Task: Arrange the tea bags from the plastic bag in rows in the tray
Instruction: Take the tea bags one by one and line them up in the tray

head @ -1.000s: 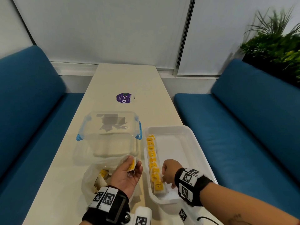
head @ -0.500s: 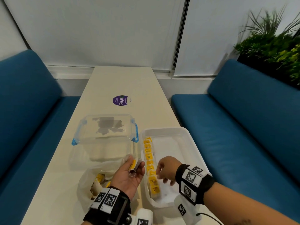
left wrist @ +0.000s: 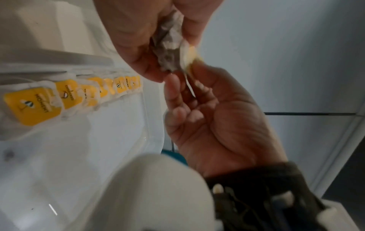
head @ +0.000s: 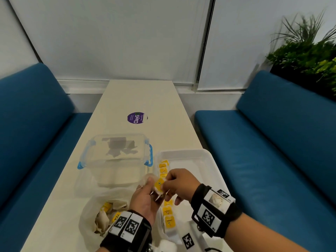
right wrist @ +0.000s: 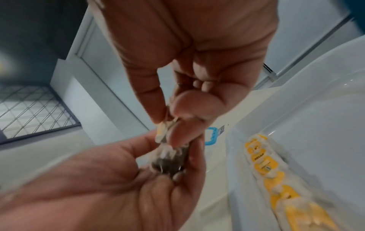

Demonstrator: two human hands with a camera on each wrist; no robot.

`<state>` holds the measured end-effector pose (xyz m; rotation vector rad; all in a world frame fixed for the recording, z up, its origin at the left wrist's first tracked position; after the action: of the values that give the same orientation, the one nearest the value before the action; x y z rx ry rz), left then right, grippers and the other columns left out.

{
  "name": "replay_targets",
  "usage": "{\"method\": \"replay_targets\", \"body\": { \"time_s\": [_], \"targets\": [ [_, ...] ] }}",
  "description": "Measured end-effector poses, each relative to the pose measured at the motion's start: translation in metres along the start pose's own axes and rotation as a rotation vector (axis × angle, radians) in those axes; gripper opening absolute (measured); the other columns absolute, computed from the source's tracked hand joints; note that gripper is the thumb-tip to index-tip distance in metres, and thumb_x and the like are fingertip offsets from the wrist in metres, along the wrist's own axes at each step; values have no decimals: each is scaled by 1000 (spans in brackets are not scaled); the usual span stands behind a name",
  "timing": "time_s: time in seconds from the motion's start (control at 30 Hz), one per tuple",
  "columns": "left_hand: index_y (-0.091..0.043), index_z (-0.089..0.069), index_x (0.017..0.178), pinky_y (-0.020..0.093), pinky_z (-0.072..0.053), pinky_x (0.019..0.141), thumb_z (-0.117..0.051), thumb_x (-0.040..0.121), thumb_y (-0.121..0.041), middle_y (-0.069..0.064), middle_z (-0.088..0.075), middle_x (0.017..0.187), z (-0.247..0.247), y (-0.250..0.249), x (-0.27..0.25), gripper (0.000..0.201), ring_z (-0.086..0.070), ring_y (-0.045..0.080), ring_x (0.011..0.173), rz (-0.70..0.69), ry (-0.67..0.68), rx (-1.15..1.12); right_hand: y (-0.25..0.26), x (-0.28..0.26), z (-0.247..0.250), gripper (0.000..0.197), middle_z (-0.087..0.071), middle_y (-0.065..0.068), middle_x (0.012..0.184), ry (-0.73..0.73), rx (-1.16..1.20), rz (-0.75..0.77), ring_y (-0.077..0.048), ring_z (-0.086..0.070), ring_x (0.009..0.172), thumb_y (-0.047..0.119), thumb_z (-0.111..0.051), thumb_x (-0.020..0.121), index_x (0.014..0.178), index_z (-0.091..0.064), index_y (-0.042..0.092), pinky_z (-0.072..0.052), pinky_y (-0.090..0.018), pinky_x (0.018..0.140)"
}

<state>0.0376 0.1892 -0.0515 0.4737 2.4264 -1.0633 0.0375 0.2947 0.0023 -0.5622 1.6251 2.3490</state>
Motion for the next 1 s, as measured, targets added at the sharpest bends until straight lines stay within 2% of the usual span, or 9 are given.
{"method": "replay_targets", "body": {
  "time_s": [0.1,0.2,0.27,0.37,0.47,0.57,0.7,0.83,1.0],
  "targets": [
    [-15,-50,96,24,-54,49,-48,95,-15,12,-59,85,3,-1,5,3,-59,21,72,7,-63,5,5,6,28,18,-57,-7,64,-98,-3,22,-14,-60,51,6,-54,85,71,-44,13,-40,-20,37],
    [-15,-52,89,31,-47,62,-49,94,-14,11,-59,83,1,-4,6,6,-59,22,75,11,-38,31,14,22,67,22,-55,2,64,-291,-261,133,-6,-50,51,15,-61,85,68,-47,17,-34,-13,43],
    [-14,-54,90,31,-44,64,-51,93,-13,9,-59,79,-1,-4,7,4,-62,19,68,12,-9,78,14,40,86,12,-56,2,75,-311,-332,133,-8,-48,62,11,-61,85,75,-57,15,-33,-10,46],
    [-12,-56,89,31,-45,65,-52,92,-12,9,-56,76,-2,-1,11,5,-61,19,64,44,9,169,1,71,101,5,-55,-1,77,-264,-265,41,-13,-49,67,11,-56,89,90,-60,13,-39,-19,52],
    [-9,-56,92,28,-52,53,-52,92,-11,13,-56,81,-5,1,15,5,-57,22,69,107,20,212,-14,98,98,5,-53,-8,86,-259,-280,-56,-24,-51,80,15,-44,94,94,-49,17,-41,-24,49],
    [-6,-53,106,23,-52,44,-50,93,-12,17,-56,91,-3,2,20,14,-55,23,69,137,18,231,-25,124,86,7,-52,-11,94,-241,-360,-77,-25,-49,84,9,-44,93,94,-48,15,-42,-28,65],
    [-4,-54,106,23,-51,43,-45,95,-9,20,-54,97,-1,1,18,15,-53,23,67,147,14,254,-38,147,72,17,-55,-14,102,-231,-440,-99,-28,-54,92,4,-50,89,103,-59,8,-47,-34,84],
    [-5,-55,98,23,-50,44,-44,95,-8,14,-55,81,5,-3,16,11,-52,19,59,139,-2,283,-43,158,65,30,-59,-13,124,-234,-480,-125,-28,-55,115,4,-58,86,116,-61,5,-45,-31,95],
    [-10,-54,95,22,-49,44,-45,96,-12,4,-54,56,11,-2,18,9,-52,10,45,155,-16,329,-48,162,63,37,-60,-9,122,-281,-418,-157,-24,-56,114,10,-70,77,113,-62,7,-46,-28,97]
  ]
}}
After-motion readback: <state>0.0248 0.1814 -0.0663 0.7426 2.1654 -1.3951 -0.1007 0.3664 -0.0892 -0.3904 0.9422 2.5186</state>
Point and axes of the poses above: each hand's wrist, its own x-axis towards the middle knuckle, its own z-axis out of the back of the hand, y = z × x, the point moved 6 cm from there along x, towards the middle knuckle
